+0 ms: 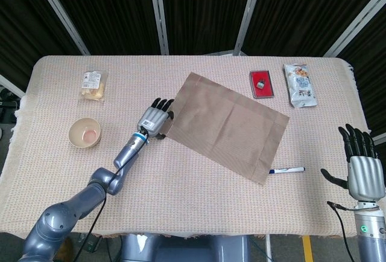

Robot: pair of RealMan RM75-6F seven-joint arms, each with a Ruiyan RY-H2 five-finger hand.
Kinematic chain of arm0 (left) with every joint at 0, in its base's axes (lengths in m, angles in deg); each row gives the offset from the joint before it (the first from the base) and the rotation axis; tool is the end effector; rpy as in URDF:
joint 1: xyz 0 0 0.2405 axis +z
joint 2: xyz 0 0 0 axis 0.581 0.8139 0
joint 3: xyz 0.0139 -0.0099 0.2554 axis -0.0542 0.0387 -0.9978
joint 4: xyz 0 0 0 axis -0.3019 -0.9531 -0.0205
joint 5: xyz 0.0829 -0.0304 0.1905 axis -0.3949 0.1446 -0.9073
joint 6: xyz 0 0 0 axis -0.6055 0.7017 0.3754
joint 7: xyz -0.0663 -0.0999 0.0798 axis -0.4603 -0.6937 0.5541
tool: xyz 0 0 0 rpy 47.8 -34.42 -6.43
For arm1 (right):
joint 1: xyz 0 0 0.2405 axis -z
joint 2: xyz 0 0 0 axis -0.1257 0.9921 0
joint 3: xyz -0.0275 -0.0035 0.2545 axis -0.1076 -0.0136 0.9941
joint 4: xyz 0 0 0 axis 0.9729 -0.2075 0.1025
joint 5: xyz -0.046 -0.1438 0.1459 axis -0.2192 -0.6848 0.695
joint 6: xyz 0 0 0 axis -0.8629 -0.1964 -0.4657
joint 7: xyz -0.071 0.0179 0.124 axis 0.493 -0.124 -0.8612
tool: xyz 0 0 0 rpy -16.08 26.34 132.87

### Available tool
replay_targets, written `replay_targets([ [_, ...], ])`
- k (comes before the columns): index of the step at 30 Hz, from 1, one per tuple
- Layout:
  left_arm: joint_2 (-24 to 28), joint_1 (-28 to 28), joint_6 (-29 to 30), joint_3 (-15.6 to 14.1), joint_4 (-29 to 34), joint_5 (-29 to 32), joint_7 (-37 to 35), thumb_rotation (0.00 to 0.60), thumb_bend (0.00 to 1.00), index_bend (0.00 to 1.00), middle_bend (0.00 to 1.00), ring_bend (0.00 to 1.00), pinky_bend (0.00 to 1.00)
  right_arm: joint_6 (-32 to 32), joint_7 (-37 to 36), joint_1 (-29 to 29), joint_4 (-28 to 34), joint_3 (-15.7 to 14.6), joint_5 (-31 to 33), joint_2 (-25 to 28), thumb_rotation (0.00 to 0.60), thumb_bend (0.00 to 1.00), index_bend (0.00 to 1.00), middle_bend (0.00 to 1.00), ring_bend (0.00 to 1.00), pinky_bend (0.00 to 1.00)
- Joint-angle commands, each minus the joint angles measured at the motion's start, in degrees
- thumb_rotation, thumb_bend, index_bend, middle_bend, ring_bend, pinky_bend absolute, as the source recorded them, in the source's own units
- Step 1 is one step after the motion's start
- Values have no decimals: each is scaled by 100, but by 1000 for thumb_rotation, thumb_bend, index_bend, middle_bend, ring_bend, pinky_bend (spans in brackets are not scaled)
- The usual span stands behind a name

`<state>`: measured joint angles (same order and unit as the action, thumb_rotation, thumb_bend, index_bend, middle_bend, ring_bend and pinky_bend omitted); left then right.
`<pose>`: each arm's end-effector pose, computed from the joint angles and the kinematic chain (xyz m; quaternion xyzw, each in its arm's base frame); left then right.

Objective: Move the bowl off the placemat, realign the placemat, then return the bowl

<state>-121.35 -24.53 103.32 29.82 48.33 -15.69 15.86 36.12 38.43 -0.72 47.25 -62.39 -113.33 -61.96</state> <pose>-0.1239 0.4374 -0.1108 -0.7827 -0.3286 -0.3240 0.4177 -0.2998 -0.2159 0.1637 0.5423 -0.3600 0.4407 0.6181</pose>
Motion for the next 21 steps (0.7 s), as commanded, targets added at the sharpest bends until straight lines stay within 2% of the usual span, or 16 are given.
replay_targets([
  [1,-8,-9,12,2,-7,-2,-2,600,210,372,0,0,0,-1,-12,6,-8,12,-2,9,600,0,12,0,0,0],
  [4,11,-10,26,-5,8,-10,-9,600,271,377,0,0,0,-7,-38,16,-16,18,-5,16,600,0,14,0,0,0],
  [9,52,-10,41,16,54,13,19,600,314,379,0,0,0,19,-61,39,-22,28,-32,31,600,0,14,0,0,0],
  [21,176,-90,9,70,163,79,269,600,332,382,0,0,0,52,8,57,-9,56,-71,26,600,0,15,0,0,0],
])
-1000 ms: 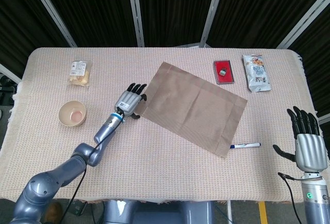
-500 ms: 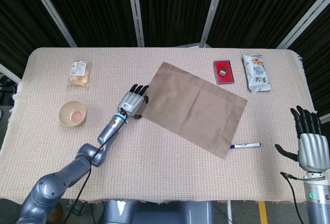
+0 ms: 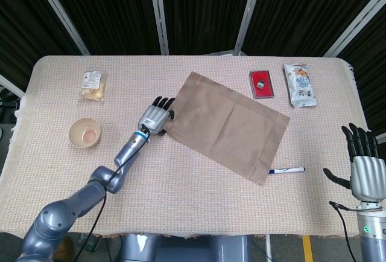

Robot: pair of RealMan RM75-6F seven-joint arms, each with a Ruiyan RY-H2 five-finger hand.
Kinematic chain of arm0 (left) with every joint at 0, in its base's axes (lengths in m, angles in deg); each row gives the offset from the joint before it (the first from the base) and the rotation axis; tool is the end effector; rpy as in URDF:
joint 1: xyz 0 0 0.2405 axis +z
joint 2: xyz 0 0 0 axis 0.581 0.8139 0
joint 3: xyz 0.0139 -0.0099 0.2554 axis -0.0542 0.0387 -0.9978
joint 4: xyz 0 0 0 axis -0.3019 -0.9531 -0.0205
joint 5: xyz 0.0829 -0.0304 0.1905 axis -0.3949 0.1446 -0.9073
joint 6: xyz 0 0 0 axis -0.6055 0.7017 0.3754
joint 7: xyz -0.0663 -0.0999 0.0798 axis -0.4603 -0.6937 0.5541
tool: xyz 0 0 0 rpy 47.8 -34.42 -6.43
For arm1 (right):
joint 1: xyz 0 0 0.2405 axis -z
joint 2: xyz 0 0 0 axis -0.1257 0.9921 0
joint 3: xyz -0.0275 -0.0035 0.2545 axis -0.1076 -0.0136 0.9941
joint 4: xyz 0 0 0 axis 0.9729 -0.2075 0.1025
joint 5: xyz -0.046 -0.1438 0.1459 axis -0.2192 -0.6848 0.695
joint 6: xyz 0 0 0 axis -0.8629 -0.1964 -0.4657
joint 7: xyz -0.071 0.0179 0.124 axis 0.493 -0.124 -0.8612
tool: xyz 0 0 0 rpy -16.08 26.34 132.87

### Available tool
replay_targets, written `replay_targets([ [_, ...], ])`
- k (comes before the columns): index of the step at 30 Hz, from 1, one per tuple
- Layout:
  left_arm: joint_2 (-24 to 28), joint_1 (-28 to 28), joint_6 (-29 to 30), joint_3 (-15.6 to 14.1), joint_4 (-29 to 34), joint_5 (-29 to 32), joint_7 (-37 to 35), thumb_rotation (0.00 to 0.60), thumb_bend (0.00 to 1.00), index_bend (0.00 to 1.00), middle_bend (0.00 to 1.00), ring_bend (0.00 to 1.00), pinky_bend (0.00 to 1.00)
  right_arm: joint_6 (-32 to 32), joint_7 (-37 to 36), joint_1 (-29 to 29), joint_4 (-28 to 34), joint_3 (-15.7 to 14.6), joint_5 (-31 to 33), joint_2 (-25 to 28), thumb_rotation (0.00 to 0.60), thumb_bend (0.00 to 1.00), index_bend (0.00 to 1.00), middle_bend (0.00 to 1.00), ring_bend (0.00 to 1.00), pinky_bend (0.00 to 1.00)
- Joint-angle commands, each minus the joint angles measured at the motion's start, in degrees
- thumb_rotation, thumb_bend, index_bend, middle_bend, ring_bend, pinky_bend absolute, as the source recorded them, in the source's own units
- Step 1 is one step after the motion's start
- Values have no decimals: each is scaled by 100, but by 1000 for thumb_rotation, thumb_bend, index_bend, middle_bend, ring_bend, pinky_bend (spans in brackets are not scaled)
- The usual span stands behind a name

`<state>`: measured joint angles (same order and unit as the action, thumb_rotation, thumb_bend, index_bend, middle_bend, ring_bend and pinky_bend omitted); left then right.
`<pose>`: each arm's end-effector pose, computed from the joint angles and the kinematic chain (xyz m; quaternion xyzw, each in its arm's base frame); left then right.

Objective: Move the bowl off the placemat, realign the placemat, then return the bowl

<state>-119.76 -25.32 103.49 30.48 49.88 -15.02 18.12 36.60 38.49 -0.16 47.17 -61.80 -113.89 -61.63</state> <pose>-0.1175 0.4441 -0.1019 -0.7844 -0.3128 -0.3261 0.4249 -0.2999 -0.2148 0.1680 0.5406 -0.3524 0.4427 0.6226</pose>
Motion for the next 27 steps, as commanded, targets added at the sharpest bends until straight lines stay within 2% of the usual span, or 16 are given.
replay_targets([
  [1,21,-14,-17,21,21,36,59,600,333,382,0,0,0,5,1,1,-1,-2,-22,-8,600,0,15,0,0,0],
  [8,12,-18,-6,39,78,79,129,600,335,393,0,0,0,12,-32,15,4,15,-31,2,600,0,15,0,0,0],
  [17,-12,32,106,0,202,44,79,600,358,495,0,0,0,6,-68,25,21,18,-57,19,600,0,18,0,0,0],
  [21,12,110,207,-52,307,-3,23,600,360,575,0,0,0,2,-111,29,23,26,-58,33,600,0,19,0,0,0],
  [27,157,251,388,-111,625,-65,-48,600,379,608,0,0,0,30,-131,44,50,17,-107,49,600,0,19,0,0,0],
])
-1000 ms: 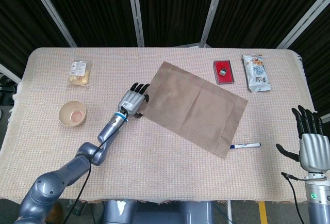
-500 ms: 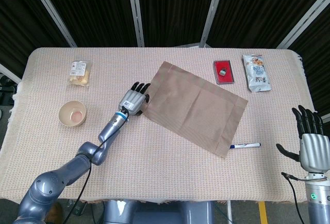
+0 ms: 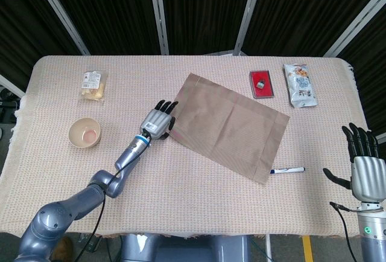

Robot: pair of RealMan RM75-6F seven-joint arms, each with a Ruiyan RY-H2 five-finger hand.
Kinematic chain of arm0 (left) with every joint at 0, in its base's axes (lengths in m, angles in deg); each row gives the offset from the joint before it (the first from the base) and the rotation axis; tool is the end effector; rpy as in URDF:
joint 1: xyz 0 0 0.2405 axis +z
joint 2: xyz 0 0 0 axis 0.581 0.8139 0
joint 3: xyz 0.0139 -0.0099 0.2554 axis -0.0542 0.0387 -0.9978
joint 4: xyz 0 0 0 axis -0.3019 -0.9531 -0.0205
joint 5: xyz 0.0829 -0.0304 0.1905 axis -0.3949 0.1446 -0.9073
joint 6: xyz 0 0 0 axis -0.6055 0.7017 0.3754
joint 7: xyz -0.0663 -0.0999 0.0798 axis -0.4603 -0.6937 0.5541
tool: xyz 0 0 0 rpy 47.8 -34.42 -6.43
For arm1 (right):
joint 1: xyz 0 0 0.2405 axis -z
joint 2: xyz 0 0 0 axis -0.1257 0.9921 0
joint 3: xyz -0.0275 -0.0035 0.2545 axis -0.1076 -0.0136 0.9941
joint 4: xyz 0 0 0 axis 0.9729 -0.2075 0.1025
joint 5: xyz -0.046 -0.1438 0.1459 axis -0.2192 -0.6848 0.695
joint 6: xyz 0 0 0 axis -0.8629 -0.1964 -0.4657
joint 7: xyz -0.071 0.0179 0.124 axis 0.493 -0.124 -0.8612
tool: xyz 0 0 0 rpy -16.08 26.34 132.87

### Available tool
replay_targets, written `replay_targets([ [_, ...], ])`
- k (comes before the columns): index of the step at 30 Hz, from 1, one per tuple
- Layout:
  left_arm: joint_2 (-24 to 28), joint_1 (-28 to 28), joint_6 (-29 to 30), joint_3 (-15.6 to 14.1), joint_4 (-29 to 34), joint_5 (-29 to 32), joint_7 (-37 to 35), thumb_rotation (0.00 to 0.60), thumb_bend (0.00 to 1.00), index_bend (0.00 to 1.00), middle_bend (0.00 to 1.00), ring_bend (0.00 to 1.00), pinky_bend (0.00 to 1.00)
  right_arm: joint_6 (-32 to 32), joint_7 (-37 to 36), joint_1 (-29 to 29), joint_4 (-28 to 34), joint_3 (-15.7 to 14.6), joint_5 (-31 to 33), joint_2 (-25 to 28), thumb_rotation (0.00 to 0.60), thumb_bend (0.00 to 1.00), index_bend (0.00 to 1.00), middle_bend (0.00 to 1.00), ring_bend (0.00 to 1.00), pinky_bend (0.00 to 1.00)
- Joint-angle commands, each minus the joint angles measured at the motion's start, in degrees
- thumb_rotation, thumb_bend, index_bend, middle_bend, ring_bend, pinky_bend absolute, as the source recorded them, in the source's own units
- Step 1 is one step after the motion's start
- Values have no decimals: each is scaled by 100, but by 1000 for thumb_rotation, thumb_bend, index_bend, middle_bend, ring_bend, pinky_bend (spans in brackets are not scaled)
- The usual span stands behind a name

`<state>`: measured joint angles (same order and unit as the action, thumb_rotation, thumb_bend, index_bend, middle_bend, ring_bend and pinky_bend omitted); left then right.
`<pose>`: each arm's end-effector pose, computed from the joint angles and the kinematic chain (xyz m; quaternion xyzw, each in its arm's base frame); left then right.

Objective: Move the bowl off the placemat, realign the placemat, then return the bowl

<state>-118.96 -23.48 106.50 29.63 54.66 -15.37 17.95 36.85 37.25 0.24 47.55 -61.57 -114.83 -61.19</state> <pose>-0.1153 0.4285 -0.1077 -0.7834 -0.3205 -0.3467 0.4041 -0.2979 -0.2133 0.1703 0.5392 -0.3533 0.4524 0.6163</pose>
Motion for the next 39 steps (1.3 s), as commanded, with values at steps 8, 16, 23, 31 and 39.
replay_targets([
  [8,690,454,467,-165,1284,-76,259,600,425,623,0,0,0,62,-42,23,82,-31,-125,31,600,0,18,0,0,0],
  [16,1818,1104,839,-170,3833,892,2154,600,487,624,0,0,0,174,-9,47,228,-91,-344,58,600,0,19,0,0,0],
  [23,2610,1391,1302,-429,5834,1757,3596,600,486,623,0,0,0,343,18,93,455,-186,-666,112,600,0,19,0,0,0],
  [31,3228,1598,2028,-1048,7429,2052,4873,600,489,625,0,0,0,523,81,176,572,-255,-881,155,600,0,19,0,0,0],
  [39,3608,1804,2055,-1566,8025,1914,4862,600,489,625,0,0,0,570,86,233,575,-287,-913,179,600,0,19,0,0,0],
])
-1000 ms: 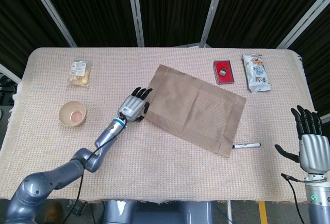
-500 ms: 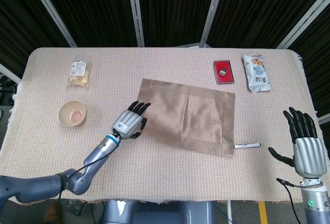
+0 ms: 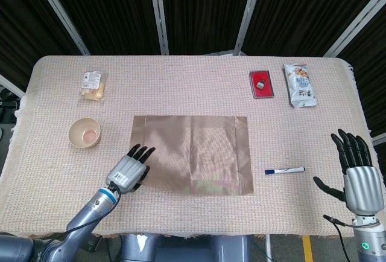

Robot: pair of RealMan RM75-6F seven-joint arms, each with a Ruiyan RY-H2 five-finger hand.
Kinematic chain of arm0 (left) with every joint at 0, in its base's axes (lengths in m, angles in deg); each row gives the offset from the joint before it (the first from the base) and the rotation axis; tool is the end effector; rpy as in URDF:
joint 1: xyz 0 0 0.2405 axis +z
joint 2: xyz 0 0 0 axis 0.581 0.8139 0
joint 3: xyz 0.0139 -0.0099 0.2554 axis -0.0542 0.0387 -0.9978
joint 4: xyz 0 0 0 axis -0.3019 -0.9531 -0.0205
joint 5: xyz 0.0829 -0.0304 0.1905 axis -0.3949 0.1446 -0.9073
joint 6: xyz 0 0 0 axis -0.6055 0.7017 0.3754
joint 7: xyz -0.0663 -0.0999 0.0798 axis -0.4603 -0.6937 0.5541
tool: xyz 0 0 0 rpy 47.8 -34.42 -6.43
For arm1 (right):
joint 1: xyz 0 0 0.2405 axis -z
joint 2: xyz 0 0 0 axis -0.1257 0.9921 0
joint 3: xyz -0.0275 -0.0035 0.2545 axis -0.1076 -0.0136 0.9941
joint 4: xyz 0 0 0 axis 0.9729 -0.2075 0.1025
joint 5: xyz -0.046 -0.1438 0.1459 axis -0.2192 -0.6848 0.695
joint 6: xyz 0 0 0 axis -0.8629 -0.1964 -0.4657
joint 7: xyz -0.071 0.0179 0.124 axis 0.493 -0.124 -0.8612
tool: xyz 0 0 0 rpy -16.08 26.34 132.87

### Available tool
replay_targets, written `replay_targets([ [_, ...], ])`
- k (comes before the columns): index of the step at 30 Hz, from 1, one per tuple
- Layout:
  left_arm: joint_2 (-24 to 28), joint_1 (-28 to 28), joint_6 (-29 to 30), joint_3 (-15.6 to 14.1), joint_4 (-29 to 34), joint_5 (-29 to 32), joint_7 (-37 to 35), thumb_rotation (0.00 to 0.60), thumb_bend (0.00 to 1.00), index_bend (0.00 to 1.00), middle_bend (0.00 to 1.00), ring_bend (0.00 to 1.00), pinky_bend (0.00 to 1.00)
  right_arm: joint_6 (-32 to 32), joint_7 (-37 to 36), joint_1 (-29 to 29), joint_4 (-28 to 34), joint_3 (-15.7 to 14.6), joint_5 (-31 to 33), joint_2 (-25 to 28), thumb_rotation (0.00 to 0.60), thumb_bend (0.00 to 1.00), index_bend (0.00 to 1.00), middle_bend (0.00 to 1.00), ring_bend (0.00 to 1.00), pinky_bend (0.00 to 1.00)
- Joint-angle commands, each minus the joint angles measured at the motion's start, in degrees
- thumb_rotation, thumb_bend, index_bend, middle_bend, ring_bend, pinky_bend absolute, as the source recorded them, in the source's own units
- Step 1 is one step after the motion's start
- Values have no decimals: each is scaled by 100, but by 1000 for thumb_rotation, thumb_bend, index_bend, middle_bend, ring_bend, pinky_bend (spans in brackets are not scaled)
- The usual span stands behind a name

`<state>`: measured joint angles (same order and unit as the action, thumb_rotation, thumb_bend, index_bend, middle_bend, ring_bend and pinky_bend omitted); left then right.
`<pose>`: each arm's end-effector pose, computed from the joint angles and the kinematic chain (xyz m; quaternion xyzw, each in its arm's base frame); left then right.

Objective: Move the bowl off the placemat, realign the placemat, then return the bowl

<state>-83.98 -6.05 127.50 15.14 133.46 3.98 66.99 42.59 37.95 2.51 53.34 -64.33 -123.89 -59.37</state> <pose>-0.1352 0.2431 -0.0060 -0.8351 -0.3147 -0.2500 0.3756 -0.2670 -0.1877 0.1707 0.5576 -0.3281 0.4984 0.5771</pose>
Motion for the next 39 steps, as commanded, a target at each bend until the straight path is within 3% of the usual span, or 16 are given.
replay_targets([
  [1,163,66,-66,-153,204,-29,-55,600,490,625,0,0,0,-9,31,7,-4,-18,-14,-8,600,0,19,0,0,0],
  [16,565,188,-320,-558,477,-434,-379,600,499,625,0,0,0,-53,92,-8,-18,-13,-31,-51,600,0,19,0,0,0],
  [27,715,413,-98,-790,155,-575,-316,600,497,607,0,0,0,-65,63,0,-35,-22,-38,-39,600,0,19,0,0,0],
  [29,823,395,-344,-851,121,-685,-584,600,420,499,0,0,0,-71,64,-2,-41,-27,-50,-43,600,0,19,0,0,0],
  [30,904,363,-511,-865,131,-757,-781,600,253,322,0,0,0,-72,69,-4,-43,-28,-55,-46,600,0,19,0,0,0],
  [32,1124,316,-874,-844,183,-1053,-1480,600,51,93,0,0,0,-71,82,-5,-45,-35,-74,-55,600,0,19,0,0,0],
  [33,1208,316,-951,-833,166,-1214,-1731,600,0,15,0,0,0,-72,85,-5,-45,-37,-79,-57,600,0,19,0,0,0],
  [39,1706,480,-812,-695,103,-2129,-3111,600,0,0,0,0,0,-108,111,-14,-53,-60,-99,-72,600,0,19,0,0,0],
])
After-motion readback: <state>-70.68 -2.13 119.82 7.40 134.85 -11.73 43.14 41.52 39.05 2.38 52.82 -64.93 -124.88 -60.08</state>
